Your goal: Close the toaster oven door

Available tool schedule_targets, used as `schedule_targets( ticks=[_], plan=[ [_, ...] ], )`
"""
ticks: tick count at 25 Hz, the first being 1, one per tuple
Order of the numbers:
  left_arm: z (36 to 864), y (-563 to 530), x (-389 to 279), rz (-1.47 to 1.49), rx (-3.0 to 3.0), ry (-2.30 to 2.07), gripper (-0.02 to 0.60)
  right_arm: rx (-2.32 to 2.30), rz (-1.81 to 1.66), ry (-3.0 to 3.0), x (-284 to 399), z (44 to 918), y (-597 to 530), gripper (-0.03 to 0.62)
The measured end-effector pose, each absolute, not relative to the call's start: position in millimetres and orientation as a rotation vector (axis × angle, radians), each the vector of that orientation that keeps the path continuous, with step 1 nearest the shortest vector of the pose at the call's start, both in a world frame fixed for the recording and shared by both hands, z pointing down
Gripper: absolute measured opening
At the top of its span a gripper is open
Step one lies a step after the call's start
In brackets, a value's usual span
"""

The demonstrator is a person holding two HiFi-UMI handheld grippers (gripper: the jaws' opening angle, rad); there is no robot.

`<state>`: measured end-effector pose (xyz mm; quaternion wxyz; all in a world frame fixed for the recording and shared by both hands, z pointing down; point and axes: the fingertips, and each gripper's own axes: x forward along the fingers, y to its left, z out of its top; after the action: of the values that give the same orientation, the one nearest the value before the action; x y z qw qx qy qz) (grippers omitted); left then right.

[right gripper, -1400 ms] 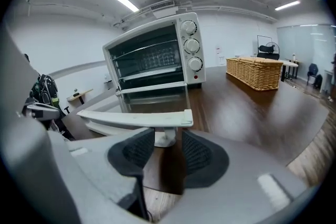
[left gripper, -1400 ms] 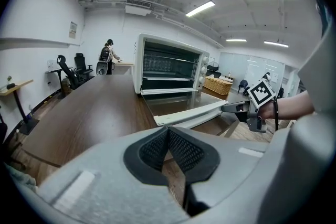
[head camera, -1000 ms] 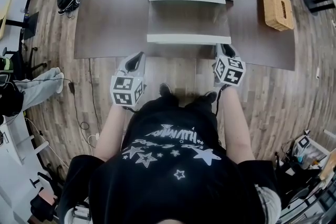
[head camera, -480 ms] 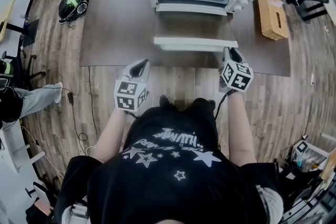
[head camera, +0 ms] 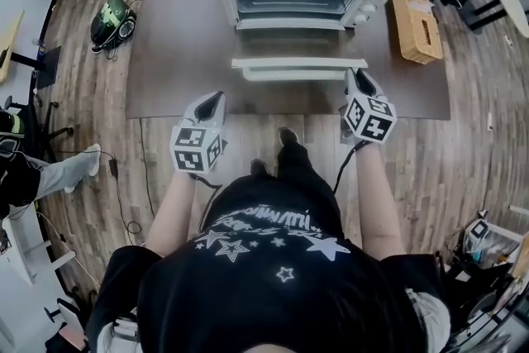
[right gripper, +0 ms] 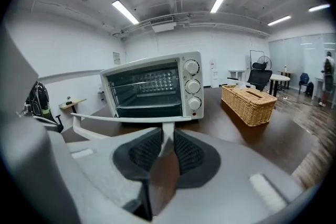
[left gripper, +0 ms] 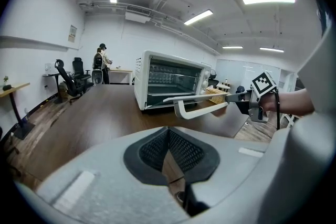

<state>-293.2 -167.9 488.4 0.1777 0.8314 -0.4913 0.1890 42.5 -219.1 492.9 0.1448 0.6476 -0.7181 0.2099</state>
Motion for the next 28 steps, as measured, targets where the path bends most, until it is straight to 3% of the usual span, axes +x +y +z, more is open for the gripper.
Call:
schedule_targets(
  ticks=[28],
  plan=[
    [453.0,-216.5,-286.2,0.432,2.307,-1.565,0.010,1.941,0.572,-2.270,46.2,421.9,-273.0,0.081]
  ],
)
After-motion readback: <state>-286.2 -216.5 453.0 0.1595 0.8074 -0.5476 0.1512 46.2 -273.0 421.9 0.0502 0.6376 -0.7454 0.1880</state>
